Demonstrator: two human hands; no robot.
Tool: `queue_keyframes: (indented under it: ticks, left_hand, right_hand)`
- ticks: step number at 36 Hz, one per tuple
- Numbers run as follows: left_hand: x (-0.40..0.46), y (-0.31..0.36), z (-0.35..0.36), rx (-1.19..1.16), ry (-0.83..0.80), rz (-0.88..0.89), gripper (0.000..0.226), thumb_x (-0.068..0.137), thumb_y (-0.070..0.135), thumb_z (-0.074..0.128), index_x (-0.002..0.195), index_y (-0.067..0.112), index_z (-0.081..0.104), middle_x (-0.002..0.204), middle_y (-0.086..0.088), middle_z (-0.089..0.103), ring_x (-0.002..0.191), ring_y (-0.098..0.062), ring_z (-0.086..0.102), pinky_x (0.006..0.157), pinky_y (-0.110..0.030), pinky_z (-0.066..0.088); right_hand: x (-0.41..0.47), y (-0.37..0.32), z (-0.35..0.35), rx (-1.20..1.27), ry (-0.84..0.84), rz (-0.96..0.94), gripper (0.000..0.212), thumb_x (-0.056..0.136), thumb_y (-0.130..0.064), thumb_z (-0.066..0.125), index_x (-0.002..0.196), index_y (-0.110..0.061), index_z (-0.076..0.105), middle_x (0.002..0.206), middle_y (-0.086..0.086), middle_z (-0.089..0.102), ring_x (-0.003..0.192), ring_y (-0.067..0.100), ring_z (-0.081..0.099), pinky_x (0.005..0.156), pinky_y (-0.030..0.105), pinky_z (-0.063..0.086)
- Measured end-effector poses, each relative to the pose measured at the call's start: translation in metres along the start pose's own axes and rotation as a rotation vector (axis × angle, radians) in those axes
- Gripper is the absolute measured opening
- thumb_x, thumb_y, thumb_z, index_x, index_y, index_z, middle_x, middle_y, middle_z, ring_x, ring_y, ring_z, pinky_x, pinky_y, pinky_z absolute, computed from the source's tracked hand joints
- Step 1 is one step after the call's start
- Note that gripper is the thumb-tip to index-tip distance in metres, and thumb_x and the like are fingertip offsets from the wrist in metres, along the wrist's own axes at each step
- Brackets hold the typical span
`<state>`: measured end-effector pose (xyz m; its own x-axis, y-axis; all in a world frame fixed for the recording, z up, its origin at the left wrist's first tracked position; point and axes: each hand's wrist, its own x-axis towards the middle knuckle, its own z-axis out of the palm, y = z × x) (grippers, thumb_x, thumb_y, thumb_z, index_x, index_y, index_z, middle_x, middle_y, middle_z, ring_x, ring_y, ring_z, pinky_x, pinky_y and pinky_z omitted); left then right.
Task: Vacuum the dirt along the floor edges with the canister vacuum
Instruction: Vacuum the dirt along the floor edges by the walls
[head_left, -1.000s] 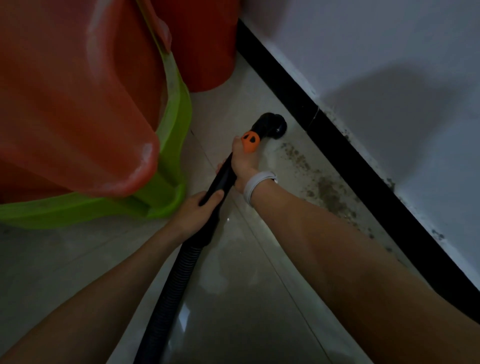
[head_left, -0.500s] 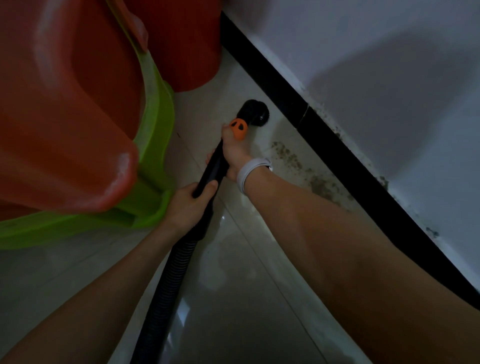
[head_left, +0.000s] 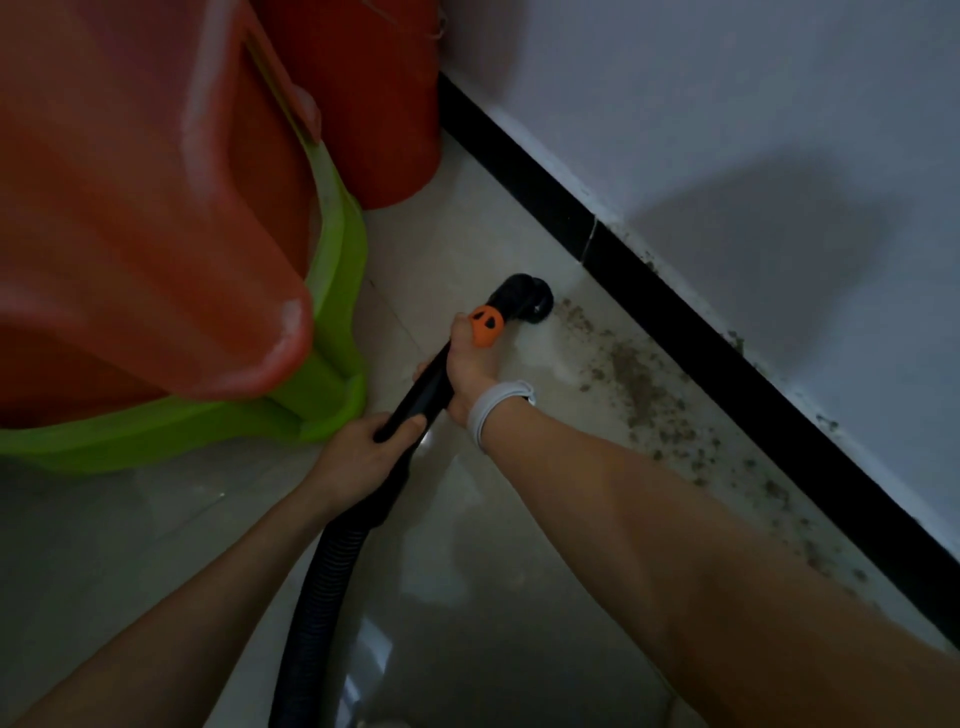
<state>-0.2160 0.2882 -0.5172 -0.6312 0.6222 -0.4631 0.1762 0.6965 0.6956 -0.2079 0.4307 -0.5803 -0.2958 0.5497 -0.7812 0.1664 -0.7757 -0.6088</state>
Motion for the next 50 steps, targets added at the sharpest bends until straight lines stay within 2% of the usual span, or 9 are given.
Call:
queue_keyframes:
  ticks: [3,7,13,20,25,29,34,45,50]
  left_hand:
    - [-0.005,-0.003,-0.002,-0.002,-0.023,0.012,0.036,0.092,0.037,0.059,0.074,0.006,0.062,0.057,0.000,0.062,0.040,0.000,0.054,0.043,-0.015,0.040]
    - [-0.009,-0.013,-0.005,0.012,-0.070,0.038,0.035,0.092,0.033,0.060,0.066,0.010,0.057,0.049,0.005,0.059,0.041,-0.001,0.054,0.042,-0.015,0.040]
    - [-0.005,-0.029,-0.007,0.005,-0.170,0.074,0.038,0.090,0.042,0.062,0.067,0.012,0.058,0.057,0.003,0.061,0.051,-0.008,0.058,0.050,-0.023,0.043]
    - [0.004,-0.031,0.002,-0.017,-0.254,0.072,0.032,0.092,0.039,0.057,0.074,0.014,0.061,0.062,0.004,0.063,0.052,-0.004,0.057,0.049,-0.018,0.043]
    - [0.008,-0.023,0.007,-0.012,-0.277,0.025,0.039,0.095,0.048,0.046,0.077,0.016,0.058,0.072,-0.001,0.064,0.064,-0.013,0.060,0.054,-0.025,0.042]
    - [0.021,-0.010,0.008,-0.062,-0.281,0.020,0.046,0.097,0.050,0.041,0.081,0.012,0.061,0.074,-0.004,0.066,0.068,-0.019,0.063,0.057,-0.026,0.044]
    - [0.040,-0.008,0.008,-0.127,-0.253,-0.004,0.052,0.098,0.049,0.038,0.082,0.006,0.063,0.068,-0.005,0.066,0.064,-0.021,0.064,0.060,-0.028,0.049]
    - [0.041,0.003,0.029,-0.082,-0.216,0.034,0.045,0.098,0.047,0.039,0.082,0.011,0.061,0.066,0.002,0.065,0.064,-0.017,0.062,0.052,-0.018,0.046]
    - [0.024,0.007,0.045,-0.041,-0.235,0.093,0.047,0.096,0.051,0.040,0.080,0.013,0.061,0.073,-0.003,0.068,0.069,-0.019,0.065,0.063,-0.029,0.050]
  right_hand:
    - [-0.023,-0.006,-0.009,0.103,-0.019,0.000,0.055,0.082,-0.057,0.060,0.110,-0.011,0.050,0.077,0.010,0.058,0.059,0.027,0.062,0.070,0.041,0.057]
    - [-0.027,0.007,-0.017,0.160,0.010,0.029,0.035,0.092,-0.047,0.056,0.093,-0.012,0.051,0.067,0.008,0.054,0.054,0.025,0.057,0.066,0.041,0.057]
    - [-0.034,0.022,-0.016,0.172,0.134,-0.033,0.036,0.086,-0.054,0.056,0.096,-0.020,0.048,0.078,0.010,0.058,0.071,0.031,0.063,0.080,0.051,0.057]
    - [-0.046,0.014,-0.028,0.202,0.205,-0.091,0.028,0.096,-0.039,0.054,0.084,-0.014,0.050,0.067,0.010,0.052,0.058,0.026,0.055,0.057,0.037,0.055]
    - [-0.051,-0.003,-0.015,0.079,0.260,-0.162,0.033,0.095,-0.034,0.057,0.073,-0.011,0.047,0.068,0.012,0.050,0.062,0.028,0.053,0.064,0.048,0.055]
    - [-0.054,-0.024,-0.009,0.029,0.170,-0.124,0.032,0.096,-0.034,0.056,0.077,-0.009,0.050,0.068,0.011,0.052,0.063,0.028,0.054,0.075,0.050,0.054]
    - [-0.047,-0.037,0.000,0.035,0.064,-0.099,0.028,0.098,-0.031,0.054,0.087,-0.006,0.048,0.066,0.012,0.049,0.051,0.025,0.051,0.052,0.035,0.050]
    - [-0.039,-0.035,-0.023,0.084,0.108,-0.133,0.033,0.097,-0.034,0.054,0.077,-0.009,0.048,0.068,0.011,0.049,0.057,0.025,0.050,0.066,0.045,0.054]
    - [-0.045,-0.029,-0.053,0.141,0.079,-0.097,0.030,0.098,-0.035,0.052,0.083,-0.010,0.046,0.069,0.011,0.050,0.054,0.024,0.051,0.052,0.035,0.050]
